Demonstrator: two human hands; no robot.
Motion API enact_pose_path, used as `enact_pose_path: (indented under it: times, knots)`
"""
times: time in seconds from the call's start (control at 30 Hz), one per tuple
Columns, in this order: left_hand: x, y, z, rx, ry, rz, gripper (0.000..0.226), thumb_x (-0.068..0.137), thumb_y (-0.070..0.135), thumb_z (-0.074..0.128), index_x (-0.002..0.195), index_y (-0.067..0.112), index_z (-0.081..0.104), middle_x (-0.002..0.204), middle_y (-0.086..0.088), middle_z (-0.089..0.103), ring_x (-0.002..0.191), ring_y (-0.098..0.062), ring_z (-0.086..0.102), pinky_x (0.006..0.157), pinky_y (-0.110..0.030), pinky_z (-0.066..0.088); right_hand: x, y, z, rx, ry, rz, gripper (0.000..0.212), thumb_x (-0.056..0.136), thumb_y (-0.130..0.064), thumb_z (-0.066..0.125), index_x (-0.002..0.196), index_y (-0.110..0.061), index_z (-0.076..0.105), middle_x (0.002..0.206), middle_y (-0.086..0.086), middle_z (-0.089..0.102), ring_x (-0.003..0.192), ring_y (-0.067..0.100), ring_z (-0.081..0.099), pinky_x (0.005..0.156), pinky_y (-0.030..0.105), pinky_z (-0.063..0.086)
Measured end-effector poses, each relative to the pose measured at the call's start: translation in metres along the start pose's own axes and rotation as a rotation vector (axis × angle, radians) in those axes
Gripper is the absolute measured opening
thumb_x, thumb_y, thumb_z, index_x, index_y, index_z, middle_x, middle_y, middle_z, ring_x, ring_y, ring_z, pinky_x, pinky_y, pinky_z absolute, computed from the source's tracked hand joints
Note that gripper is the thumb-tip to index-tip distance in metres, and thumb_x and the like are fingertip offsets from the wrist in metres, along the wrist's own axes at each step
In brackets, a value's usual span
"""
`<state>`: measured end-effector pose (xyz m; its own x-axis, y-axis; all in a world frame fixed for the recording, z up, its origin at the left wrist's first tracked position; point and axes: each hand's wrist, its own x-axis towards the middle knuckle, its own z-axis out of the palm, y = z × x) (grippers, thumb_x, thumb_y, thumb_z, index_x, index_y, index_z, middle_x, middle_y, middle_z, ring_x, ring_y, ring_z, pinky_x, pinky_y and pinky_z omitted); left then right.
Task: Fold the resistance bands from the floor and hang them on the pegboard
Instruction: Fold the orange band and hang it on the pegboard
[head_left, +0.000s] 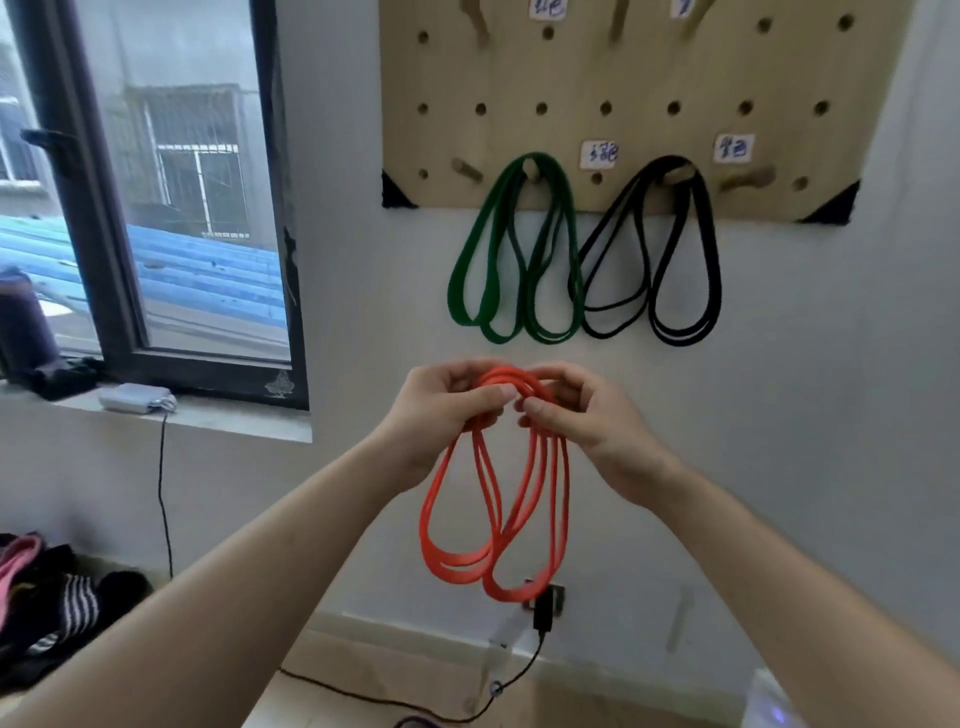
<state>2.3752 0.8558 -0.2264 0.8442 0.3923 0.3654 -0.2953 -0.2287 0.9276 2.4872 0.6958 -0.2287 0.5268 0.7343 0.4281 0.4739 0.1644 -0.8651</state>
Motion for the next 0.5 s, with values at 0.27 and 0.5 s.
enact_pose_path:
  times: [0.27,0.5]
  knots:
    - [0.054,0.073,-0.02,-0.228,-0.033,0.065,0.026,0.097,0.013,0.066,0.121,0.004,0.071,0.084,-0.005,0.069,0.075,-0.013,0.063,0.08,-0.029,0.058,0.067,-0.078,-0.015,-0.073,0.042,-0.165,0.03,0.094,-0.019,0.066,0.123,-0.022,0.059,0.104,0.011,0.071,0.089,0.023,0.073,0.077,0.035,0.059]
    - [0.105,0.118,-0.051,-0.208,0.054,0.118,0.022,0.094,0.013,0.071,0.114,0.007,0.075,0.09,-0.007,0.07,0.073,-0.013,0.06,0.081,-0.03,0.057,0.142,-0.14,-0.029,-0.383,-0.059,-0.175,0.025,0.091,-0.02,0.07,0.116,-0.02,0.063,0.1,0.012,0.073,0.089,0.019,0.072,0.076,0.03,0.057]
